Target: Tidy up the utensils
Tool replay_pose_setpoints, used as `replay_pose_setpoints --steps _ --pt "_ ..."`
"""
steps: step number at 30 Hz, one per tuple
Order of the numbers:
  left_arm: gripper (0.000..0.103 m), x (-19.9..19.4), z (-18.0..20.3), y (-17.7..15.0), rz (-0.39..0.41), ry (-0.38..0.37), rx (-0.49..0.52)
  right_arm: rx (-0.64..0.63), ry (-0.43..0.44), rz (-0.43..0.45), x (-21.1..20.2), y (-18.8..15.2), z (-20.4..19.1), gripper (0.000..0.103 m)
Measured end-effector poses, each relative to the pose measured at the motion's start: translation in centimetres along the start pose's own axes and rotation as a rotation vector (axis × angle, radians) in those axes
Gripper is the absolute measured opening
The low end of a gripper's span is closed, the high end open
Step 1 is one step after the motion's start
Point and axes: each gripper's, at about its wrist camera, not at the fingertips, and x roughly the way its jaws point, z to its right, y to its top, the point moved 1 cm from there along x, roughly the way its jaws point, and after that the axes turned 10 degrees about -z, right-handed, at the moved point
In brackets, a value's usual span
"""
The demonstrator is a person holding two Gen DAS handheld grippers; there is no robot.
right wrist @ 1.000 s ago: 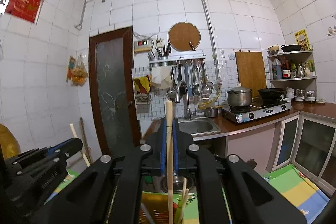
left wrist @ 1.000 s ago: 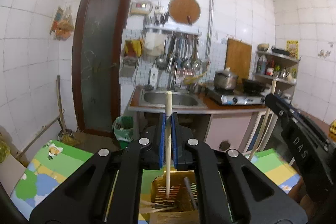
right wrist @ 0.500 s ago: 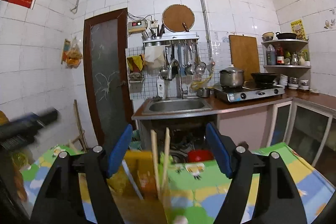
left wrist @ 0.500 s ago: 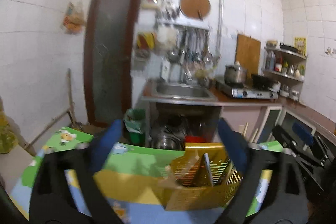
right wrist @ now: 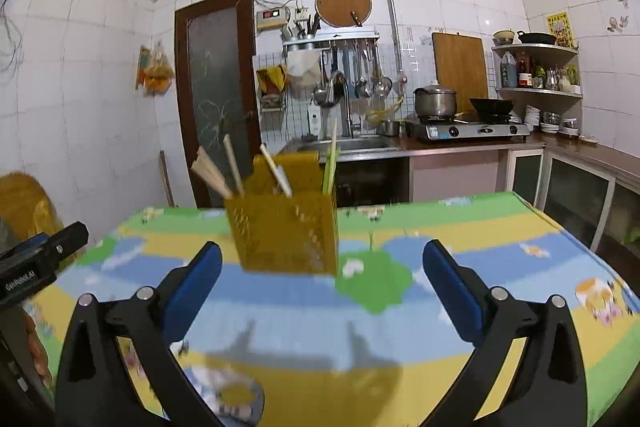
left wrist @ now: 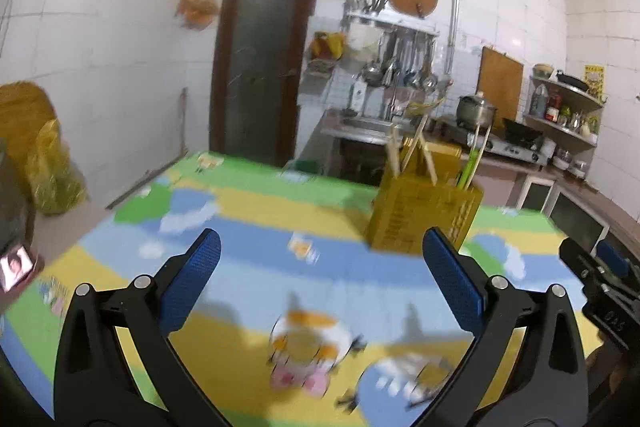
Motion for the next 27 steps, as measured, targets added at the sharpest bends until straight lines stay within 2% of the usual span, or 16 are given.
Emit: replay_pose_setpoints --steps 2,8,13,15,18,22,27 --pt "0.098 0.1 -0.4 -1.6 -0.021 0.0 0.018 -0.019 -0.014 -0.021 -0.1 -1.4 -0.6 0.098" --pt "0.098 0.2 -0.6 -4.4 -0.002 0.02 0.052 -0.002 -0.022 -0.041 -0.4 -3.7 -0.9 0.098" --pt "0.098 -0.1 0.4 -5.7 0.045 0.032 0.121 -0.019 -0.038 -0.009 -1.1 -5.2 -1.1 0.098" --pt "0.098 0.1 0.9 -5.9 0.024 0.036 0.148 -0.023 -0.037 0.005 -1.3 -5.9 -1.3 0.098" --pt "0.098 0.2 0.4 -5.9 0.001 0.024 0.128 -0.021 -0.036 0.023 -1.7 -5.9 -1.3 0.098" --pt "0.098 -0.1 -0.4 -5.9 0.013 0.015 0.08 -0.012 -0.037 0.024 -1.7 -5.7 -1.2 0.098" --pt "0.098 -0.4 -0.5 -6.1 0.028 0.016 0.087 -0.002 -0.055 0.026 -1.8 -5.7 -1.1 0.098"
